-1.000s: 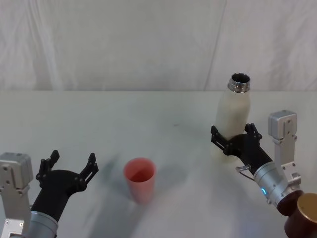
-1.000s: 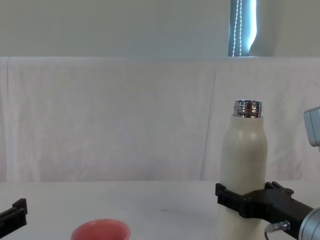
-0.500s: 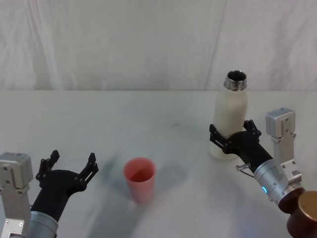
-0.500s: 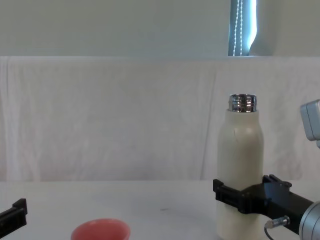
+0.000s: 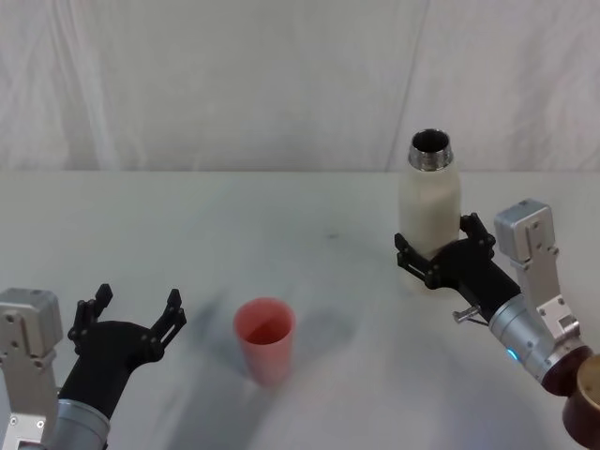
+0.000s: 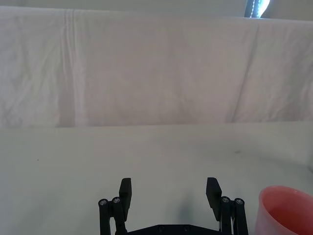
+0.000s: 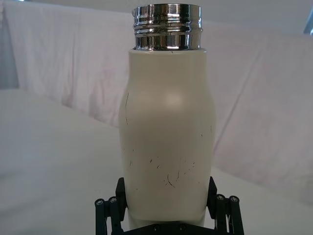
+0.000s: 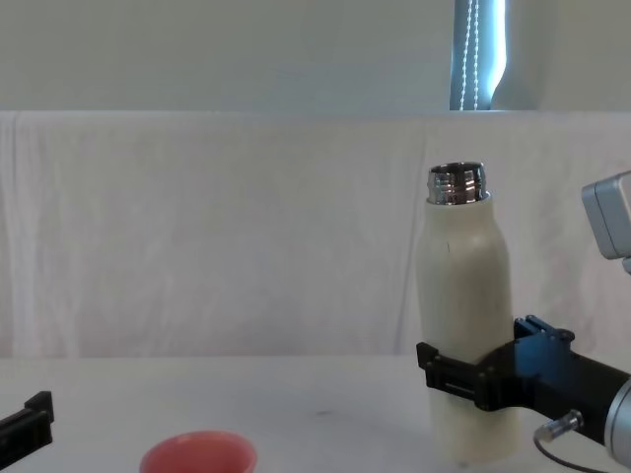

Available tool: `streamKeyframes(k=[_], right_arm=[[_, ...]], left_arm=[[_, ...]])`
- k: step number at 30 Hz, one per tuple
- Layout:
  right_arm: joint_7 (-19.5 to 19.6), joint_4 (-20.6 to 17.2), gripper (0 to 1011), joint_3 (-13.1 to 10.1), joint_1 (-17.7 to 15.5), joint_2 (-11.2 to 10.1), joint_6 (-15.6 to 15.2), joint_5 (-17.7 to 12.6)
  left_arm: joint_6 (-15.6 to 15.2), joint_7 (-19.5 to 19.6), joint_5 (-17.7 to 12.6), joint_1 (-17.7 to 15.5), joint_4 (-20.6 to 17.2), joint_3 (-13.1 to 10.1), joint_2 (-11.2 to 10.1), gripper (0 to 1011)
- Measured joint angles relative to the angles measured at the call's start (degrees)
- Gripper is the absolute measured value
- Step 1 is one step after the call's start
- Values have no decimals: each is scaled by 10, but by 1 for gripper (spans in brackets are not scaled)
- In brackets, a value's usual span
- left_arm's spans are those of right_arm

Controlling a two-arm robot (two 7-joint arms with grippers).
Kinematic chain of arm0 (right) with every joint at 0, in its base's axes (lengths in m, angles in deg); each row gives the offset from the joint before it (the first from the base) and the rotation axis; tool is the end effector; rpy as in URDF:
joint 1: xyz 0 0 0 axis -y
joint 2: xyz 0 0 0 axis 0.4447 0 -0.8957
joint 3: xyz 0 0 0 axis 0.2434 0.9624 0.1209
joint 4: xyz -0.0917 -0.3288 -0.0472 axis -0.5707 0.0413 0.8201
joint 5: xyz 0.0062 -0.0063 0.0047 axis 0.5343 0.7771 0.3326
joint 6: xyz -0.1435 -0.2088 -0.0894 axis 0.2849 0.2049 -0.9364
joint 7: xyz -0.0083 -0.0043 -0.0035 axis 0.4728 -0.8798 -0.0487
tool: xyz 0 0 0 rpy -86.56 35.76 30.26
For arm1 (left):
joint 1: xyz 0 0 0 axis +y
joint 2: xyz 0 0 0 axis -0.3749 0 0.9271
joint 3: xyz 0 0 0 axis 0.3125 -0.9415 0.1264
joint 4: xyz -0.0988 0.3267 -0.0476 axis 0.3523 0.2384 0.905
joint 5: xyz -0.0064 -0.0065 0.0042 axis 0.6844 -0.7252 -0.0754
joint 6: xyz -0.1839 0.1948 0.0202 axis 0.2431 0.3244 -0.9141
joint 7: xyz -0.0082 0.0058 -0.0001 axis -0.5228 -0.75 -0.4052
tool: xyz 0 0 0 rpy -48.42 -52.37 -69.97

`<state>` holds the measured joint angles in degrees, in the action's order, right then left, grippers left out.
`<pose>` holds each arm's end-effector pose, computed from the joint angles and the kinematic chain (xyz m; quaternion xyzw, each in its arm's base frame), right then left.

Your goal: Grasp the thermos with one hand and pour water into the cup lid.

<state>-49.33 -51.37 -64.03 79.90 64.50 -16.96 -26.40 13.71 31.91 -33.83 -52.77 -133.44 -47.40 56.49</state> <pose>0.3752 0.0086 -0.3421 -0.0179 -0.1080 -0.4951 0.8619 0.1992 0.0548 -0.3362 -0.0174 0.0063 0.6616 0.7496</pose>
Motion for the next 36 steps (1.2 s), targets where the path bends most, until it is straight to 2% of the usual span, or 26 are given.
streamKeyframes(k=[18, 23, 30, 36], right_arm=[[17, -42, 951, 13, -20, -43, 21, 81], [27, -52, 951, 25, -24, -53, 31, 123], [36, -53, 951, 35, -21, -56, 40, 158], [40, -52, 951, 38, -19, -55, 45, 170]], left_arm=[[0, 0, 0, 0, 0, 0, 0, 1001], [0, 0, 0, 0, 0, 0, 0, 1001], [0, 0, 0, 0, 0, 0, 0, 1001], [0, 0, 0, 0, 0, 0, 0, 1001]])
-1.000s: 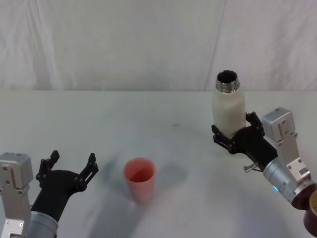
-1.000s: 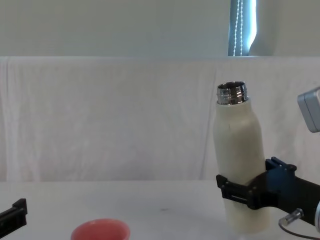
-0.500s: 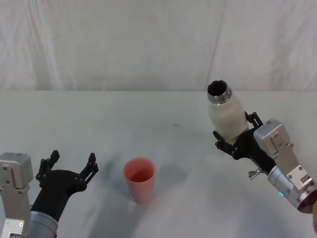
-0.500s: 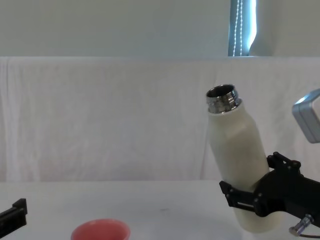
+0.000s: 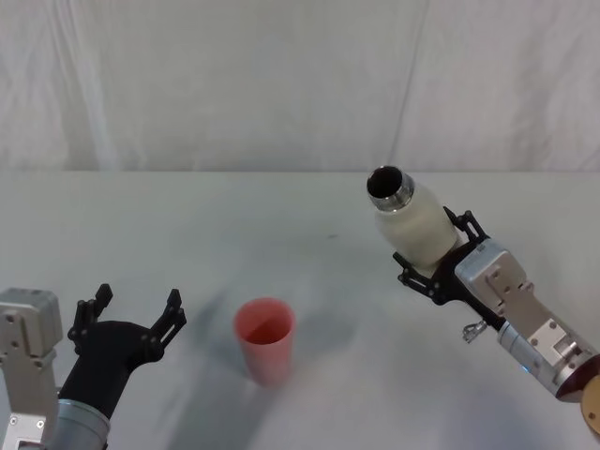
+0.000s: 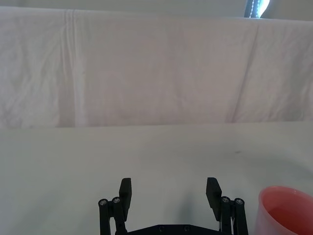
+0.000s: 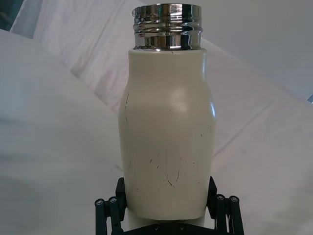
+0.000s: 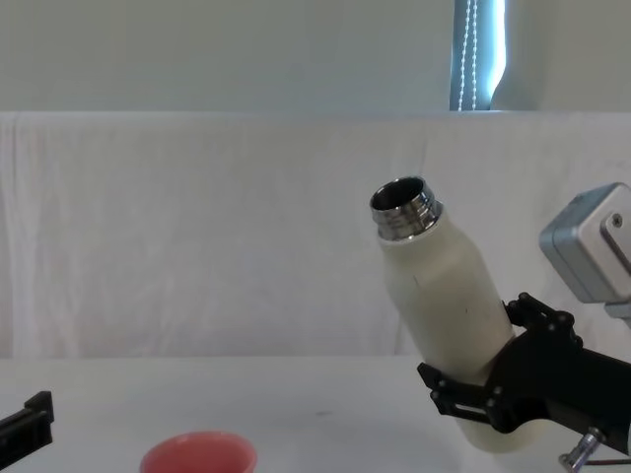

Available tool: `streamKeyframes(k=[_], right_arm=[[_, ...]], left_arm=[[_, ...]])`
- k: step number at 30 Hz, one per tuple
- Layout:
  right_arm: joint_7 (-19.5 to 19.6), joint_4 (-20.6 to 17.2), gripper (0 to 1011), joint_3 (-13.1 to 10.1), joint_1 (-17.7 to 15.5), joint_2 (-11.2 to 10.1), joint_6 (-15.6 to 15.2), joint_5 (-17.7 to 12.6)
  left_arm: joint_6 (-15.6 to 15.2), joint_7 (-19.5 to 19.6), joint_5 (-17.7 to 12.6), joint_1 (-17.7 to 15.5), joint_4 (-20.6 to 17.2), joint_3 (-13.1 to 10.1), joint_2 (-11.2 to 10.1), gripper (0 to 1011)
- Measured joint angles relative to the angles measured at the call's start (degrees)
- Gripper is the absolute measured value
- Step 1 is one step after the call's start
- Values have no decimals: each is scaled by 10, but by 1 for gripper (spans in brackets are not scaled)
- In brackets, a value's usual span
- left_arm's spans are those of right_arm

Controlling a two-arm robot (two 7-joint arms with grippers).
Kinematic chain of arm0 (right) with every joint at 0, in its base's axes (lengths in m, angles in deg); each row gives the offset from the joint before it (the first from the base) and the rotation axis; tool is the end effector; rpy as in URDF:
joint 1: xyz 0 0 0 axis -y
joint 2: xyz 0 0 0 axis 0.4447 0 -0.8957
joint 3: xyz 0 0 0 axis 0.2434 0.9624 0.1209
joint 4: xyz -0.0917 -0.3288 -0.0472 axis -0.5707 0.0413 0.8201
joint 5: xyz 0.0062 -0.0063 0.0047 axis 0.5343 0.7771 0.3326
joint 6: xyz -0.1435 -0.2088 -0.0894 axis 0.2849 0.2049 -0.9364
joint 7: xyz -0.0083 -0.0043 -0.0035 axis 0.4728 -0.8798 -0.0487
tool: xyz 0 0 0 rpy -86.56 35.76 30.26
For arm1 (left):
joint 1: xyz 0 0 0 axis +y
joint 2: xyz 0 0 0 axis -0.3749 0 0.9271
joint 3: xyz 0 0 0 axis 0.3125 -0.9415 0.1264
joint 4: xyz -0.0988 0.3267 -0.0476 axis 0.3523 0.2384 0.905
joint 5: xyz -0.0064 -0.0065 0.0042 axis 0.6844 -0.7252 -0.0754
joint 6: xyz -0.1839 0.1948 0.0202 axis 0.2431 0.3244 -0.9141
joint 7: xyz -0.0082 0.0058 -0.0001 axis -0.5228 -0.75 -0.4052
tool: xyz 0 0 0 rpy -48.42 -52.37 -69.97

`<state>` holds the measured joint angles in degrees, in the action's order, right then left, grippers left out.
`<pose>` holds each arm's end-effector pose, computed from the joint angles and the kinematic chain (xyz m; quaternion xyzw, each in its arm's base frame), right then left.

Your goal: Grasp the thermos with one hand and pour water into the cup lid.

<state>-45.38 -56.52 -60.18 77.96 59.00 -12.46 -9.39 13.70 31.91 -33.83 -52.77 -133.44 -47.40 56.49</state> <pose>0.3580 -0.0068 -0.3354 -0.1079 -0.2758 -0.4536 0.8406 0.1992 0.0548 -0.3362 -0.0173 0.0064 0.6616 0.7497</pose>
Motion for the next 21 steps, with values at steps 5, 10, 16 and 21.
streamKeyframes(k=[5, 10, 16, 21], right_arm=[[5, 0, 951, 0, -1, 3, 5, 6], [7, 0, 951, 0, -2, 3, 8, 12], [10, 2, 951, 0, -2, 4, 11, 18], [13, 5, 951, 2, 0, 6, 12, 24]], left_arm=[[0, 0, 0, 0, 0, 0, 0, 1001], [0, 0, 0, 0, 0, 0, 0, 1001], [0, 0, 0, 0, 0, 0, 0, 1001], [0, 0, 0, 0, 0, 0, 0, 1001]])
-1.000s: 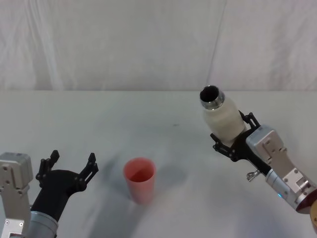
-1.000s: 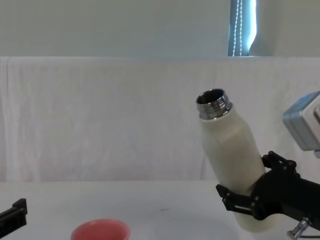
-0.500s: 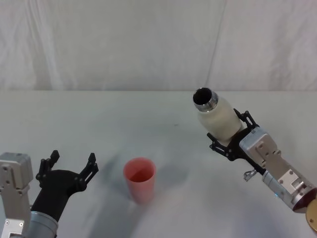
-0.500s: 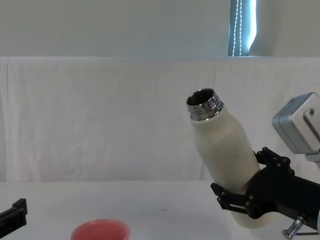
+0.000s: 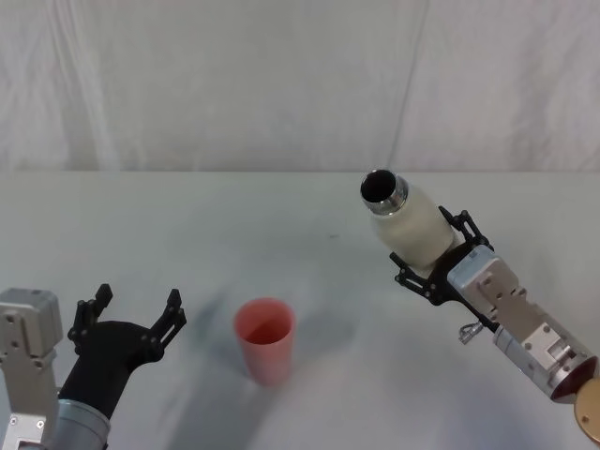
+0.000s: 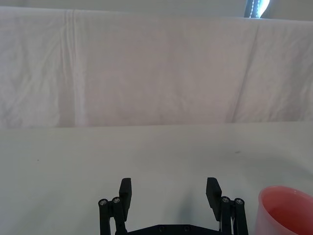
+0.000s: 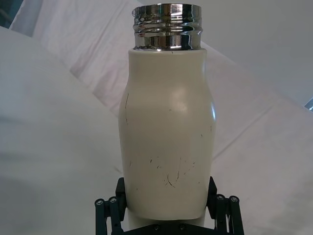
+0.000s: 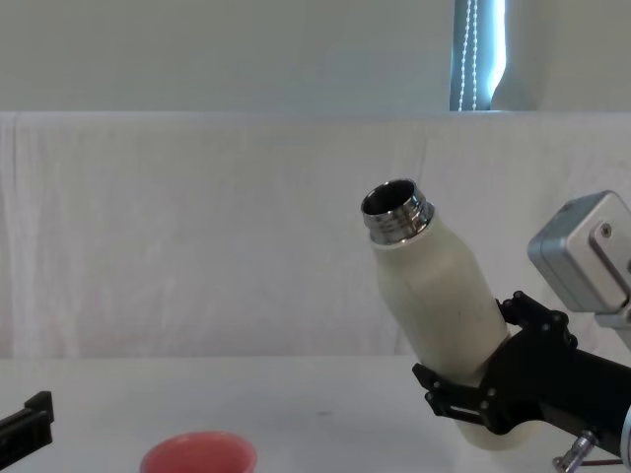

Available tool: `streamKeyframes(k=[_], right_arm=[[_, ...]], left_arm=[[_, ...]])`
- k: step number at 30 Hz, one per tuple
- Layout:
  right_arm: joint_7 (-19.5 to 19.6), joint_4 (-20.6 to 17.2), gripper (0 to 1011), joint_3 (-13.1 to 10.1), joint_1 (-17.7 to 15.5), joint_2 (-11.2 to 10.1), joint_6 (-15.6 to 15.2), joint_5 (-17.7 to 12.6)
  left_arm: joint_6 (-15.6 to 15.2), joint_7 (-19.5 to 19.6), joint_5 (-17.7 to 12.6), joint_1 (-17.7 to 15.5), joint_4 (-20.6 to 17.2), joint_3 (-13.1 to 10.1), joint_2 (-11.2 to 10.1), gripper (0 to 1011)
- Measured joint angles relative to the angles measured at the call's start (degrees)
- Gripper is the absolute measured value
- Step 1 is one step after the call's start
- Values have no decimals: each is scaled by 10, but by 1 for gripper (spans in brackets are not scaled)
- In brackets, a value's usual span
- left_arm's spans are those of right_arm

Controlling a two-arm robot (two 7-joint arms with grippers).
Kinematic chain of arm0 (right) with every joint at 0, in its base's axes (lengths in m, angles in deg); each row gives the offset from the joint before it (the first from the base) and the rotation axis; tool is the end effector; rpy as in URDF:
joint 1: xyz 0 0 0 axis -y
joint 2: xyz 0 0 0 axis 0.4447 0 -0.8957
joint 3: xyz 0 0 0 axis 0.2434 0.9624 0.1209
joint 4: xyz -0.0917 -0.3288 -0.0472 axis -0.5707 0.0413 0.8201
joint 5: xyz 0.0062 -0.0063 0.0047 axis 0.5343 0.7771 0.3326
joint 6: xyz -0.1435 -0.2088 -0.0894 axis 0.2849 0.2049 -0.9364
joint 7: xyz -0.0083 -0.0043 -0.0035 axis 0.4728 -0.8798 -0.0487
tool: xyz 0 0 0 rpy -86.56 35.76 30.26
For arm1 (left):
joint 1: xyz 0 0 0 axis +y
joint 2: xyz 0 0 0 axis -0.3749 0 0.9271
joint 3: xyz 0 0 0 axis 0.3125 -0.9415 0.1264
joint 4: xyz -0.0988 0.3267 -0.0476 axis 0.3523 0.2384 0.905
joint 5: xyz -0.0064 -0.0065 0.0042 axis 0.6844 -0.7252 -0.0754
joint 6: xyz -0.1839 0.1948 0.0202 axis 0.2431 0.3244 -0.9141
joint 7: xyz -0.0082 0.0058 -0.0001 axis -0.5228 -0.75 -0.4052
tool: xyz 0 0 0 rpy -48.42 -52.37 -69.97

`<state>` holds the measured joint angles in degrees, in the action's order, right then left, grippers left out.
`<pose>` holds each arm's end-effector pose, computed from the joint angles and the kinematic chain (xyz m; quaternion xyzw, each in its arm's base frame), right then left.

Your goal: Grasp the thermos with one hand and pour water into the cup lid.

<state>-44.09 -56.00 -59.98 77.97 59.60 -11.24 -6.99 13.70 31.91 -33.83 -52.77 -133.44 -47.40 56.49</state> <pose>0.3578 -0.0022 -0.3380 -0.1094 -0.2927 -0.4536 0.8347 0.1992 0.0548 -0.3362 -0.0173 0.0064 0.6616 0.7497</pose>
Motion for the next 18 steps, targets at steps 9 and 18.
streamKeyframes(k=[9, 18], right_arm=[[6, 11, 951, 6, 9, 5, 4, 13], [15, 23, 951, 15, 21, 9, 11, 34]], left_arm=[[0, 0, 0, 0, 0, 0, 0, 1001], [0, 0, 0, 0, 0, 0, 0, 1001]])
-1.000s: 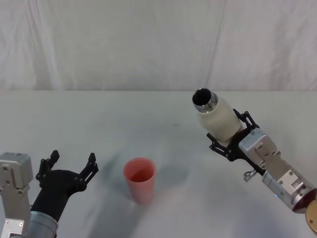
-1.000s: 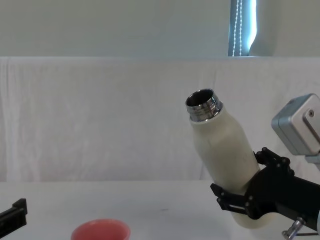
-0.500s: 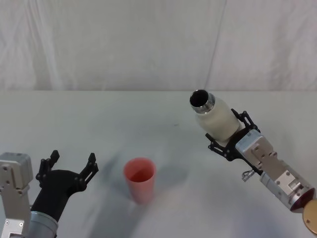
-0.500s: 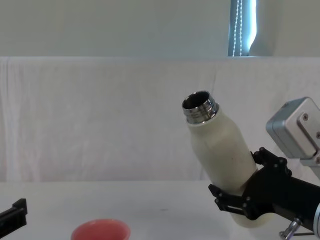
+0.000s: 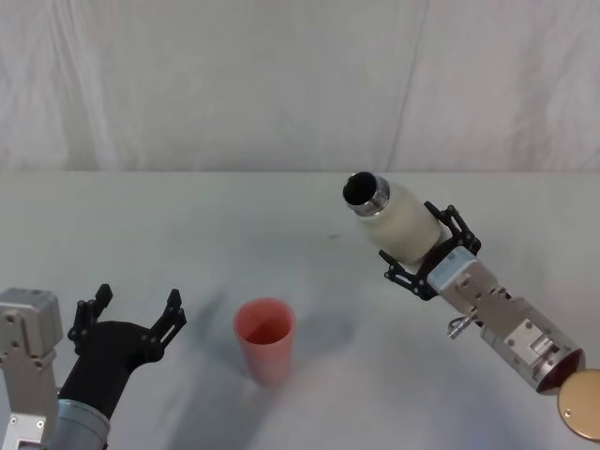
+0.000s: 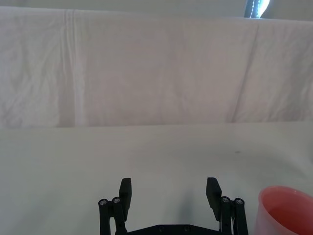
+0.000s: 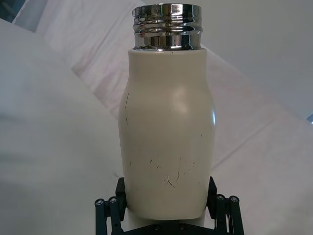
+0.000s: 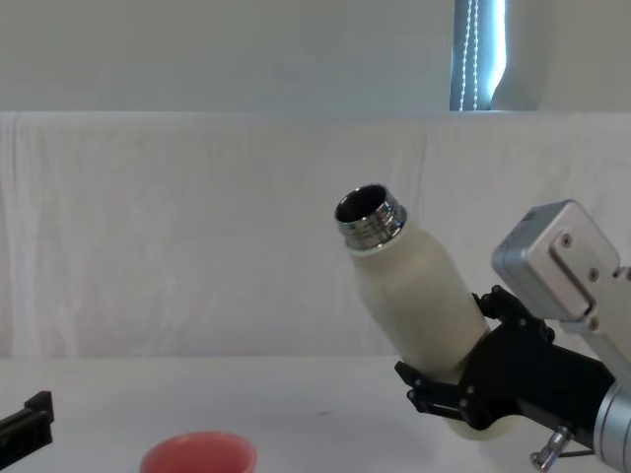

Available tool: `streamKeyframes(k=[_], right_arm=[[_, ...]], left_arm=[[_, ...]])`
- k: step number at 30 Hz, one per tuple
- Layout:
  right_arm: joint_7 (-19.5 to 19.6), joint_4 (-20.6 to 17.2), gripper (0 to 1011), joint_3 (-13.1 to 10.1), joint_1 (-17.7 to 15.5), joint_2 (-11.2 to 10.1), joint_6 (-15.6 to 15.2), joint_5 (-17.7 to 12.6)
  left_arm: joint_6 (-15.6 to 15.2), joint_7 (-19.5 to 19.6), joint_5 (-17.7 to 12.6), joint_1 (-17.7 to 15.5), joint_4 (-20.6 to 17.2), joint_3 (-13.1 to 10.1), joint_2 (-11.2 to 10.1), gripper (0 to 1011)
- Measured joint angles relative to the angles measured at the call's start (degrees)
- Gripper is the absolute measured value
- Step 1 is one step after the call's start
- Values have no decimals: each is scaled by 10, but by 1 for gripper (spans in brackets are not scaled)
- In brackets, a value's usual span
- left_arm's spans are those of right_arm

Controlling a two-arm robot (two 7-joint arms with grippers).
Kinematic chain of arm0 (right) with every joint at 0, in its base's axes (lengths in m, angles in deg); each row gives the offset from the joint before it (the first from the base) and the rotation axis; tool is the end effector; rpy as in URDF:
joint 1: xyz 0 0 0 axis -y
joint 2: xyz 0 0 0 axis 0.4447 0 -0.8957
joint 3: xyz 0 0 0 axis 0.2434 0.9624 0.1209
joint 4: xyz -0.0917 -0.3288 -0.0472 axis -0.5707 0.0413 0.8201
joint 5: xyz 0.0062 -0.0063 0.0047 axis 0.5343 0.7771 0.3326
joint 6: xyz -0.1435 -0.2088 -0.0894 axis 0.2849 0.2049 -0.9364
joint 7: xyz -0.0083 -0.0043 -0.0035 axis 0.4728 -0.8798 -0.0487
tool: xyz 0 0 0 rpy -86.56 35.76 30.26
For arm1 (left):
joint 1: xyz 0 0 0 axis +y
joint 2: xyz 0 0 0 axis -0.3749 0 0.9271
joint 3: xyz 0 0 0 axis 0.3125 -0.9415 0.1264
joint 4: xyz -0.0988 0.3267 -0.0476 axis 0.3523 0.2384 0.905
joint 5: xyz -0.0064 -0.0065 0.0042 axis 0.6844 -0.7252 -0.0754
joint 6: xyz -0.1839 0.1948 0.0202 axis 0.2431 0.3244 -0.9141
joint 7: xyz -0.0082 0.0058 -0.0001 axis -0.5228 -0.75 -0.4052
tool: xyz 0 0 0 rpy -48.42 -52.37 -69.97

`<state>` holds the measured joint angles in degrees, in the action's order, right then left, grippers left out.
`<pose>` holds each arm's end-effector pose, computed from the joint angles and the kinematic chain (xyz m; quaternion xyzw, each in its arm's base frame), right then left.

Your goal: Grasp the thermos with one hand and pour water into the cup lid.

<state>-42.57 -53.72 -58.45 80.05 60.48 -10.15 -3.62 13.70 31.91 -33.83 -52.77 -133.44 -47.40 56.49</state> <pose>0.3681 0.0077 -0.3376 -0.1177 -0.3193 -0.4453 0.8282 0.1992 0.0548 -0.3362 -0.0173 0.0064 0.6616 0.7497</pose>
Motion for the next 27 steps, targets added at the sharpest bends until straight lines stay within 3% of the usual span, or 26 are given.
streamKeyframes(k=[14, 27], right_arm=[[26, 20, 951, 19, 14, -1, 18, 49], [46, 20, 951, 31, 12, -21, 23, 91]], left_arm=[[0, 0, 0, 0, 0, 0, 0, 1001], [0, 0, 0, 0, 0, 0, 0, 1001]])
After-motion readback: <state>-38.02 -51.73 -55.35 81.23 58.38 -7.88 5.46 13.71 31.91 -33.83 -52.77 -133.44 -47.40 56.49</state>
